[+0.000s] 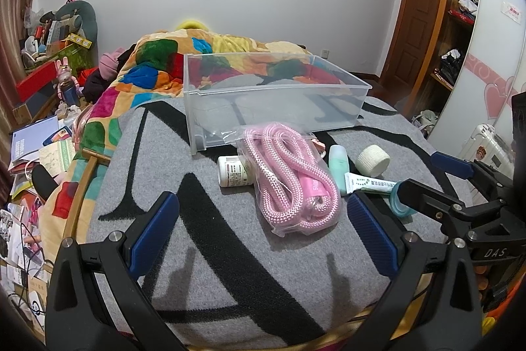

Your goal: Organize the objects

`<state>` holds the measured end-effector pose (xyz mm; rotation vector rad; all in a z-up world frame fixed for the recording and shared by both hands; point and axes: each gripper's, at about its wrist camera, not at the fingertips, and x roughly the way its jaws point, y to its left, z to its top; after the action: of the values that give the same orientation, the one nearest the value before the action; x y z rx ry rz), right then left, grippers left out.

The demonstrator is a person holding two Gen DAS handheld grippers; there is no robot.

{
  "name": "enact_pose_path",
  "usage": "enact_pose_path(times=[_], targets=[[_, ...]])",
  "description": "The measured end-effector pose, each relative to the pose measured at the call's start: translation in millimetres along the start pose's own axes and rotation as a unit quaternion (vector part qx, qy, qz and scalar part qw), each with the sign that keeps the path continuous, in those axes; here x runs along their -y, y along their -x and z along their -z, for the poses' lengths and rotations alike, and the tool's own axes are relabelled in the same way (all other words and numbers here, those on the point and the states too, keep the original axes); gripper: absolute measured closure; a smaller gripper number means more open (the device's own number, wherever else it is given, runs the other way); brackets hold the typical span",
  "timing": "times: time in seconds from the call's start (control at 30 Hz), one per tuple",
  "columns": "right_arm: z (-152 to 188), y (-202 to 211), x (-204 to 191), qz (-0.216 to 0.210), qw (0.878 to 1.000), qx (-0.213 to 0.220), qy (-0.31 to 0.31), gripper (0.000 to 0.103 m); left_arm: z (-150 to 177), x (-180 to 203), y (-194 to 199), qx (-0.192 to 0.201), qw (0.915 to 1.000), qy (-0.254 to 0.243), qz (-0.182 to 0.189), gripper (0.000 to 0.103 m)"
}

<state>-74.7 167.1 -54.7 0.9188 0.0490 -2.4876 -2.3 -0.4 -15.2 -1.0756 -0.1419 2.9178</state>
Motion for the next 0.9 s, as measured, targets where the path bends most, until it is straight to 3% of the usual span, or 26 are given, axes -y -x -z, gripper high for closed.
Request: enact_pose_path(times=[0.47, 0.8, 0.9], targets=[[0, -1, 1, 0.001, 1.000, -0.003, -0.001, 0.000, 0, -1, 0, -0.004, 1.0000, -0.002, -0.006, 0.000], [5, -2, 13, 0.017, 1.000, -0.015, -0.002, 0.001, -20, 4, -28, -0.051, 0.9987, 0.002, -0.007, 0.000], [10, -2, 22, 0.020, 1.000, -0.024, -0.003, 0.005, -28, 13, -44, -0.065, 0.9979, -0.004, -0.009, 0.000]])
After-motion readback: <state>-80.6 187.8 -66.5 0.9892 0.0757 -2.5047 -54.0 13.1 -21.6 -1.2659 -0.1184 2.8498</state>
